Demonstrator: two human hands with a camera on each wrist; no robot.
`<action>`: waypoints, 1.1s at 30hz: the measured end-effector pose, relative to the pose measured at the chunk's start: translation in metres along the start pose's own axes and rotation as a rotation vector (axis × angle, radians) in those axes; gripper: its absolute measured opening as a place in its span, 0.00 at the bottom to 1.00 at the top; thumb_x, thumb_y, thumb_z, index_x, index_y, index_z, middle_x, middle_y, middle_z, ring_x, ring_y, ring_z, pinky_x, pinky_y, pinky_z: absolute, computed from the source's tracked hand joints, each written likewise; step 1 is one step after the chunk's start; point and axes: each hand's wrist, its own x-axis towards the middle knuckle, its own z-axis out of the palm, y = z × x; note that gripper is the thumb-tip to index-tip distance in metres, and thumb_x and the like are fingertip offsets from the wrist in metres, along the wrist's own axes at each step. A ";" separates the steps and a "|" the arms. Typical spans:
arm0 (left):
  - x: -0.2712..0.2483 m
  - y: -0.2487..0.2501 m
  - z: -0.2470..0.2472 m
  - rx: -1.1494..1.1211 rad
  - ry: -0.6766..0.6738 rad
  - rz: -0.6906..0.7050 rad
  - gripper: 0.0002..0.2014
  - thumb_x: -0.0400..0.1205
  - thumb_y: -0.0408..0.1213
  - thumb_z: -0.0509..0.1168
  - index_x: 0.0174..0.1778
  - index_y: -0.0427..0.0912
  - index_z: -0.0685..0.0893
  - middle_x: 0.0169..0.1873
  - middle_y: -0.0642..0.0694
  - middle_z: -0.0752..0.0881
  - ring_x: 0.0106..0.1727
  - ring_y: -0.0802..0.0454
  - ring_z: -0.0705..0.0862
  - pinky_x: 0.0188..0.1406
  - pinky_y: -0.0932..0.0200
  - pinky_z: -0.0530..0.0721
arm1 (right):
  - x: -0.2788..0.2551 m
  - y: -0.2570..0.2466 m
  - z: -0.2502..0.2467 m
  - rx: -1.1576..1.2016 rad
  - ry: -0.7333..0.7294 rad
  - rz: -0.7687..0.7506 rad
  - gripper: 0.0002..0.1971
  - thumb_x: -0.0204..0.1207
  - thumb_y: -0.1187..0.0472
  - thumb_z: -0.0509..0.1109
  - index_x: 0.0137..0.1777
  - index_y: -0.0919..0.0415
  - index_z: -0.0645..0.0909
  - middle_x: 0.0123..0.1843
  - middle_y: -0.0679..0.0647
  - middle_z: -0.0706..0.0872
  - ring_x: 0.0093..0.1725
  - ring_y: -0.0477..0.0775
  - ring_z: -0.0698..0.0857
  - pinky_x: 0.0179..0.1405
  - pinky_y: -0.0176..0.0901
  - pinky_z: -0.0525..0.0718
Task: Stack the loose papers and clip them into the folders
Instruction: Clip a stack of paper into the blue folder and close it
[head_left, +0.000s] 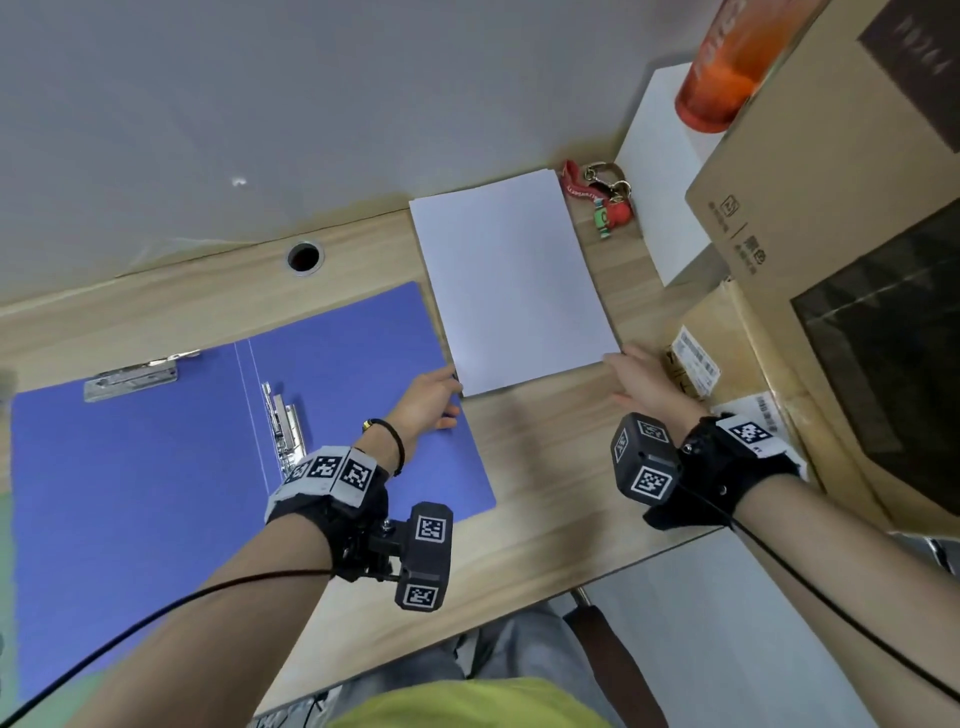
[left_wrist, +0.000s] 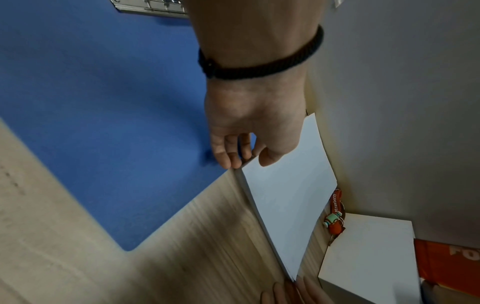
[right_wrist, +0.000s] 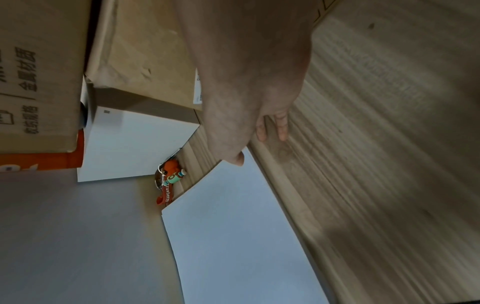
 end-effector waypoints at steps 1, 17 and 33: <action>0.001 0.000 0.000 0.012 -0.002 0.005 0.20 0.87 0.33 0.53 0.73 0.50 0.78 0.49 0.47 0.76 0.34 0.51 0.66 0.36 0.60 0.74 | 0.000 0.000 0.001 0.010 -0.007 0.002 0.20 0.84 0.59 0.60 0.76 0.57 0.66 0.68 0.52 0.71 0.60 0.50 0.74 0.70 0.49 0.76; 0.009 0.018 0.007 -0.155 0.114 0.048 0.14 0.86 0.36 0.55 0.62 0.41 0.82 0.55 0.51 0.84 0.56 0.54 0.81 0.59 0.59 0.79 | 0.002 0.002 -0.003 0.008 -0.037 -0.046 0.22 0.84 0.62 0.58 0.77 0.55 0.66 0.68 0.49 0.73 0.62 0.49 0.74 0.62 0.48 0.80; 0.011 0.020 0.007 -0.218 0.216 0.048 0.07 0.82 0.32 0.56 0.45 0.43 0.79 0.39 0.45 0.76 0.44 0.47 0.73 0.47 0.62 0.74 | 0.004 0.004 -0.003 0.042 -0.040 -0.053 0.21 0.85 0.64 0.56 0.78 0.56 0.66 0.61 0.47 0.73 0.63 0.50 0.73 0.70 0.55 0.76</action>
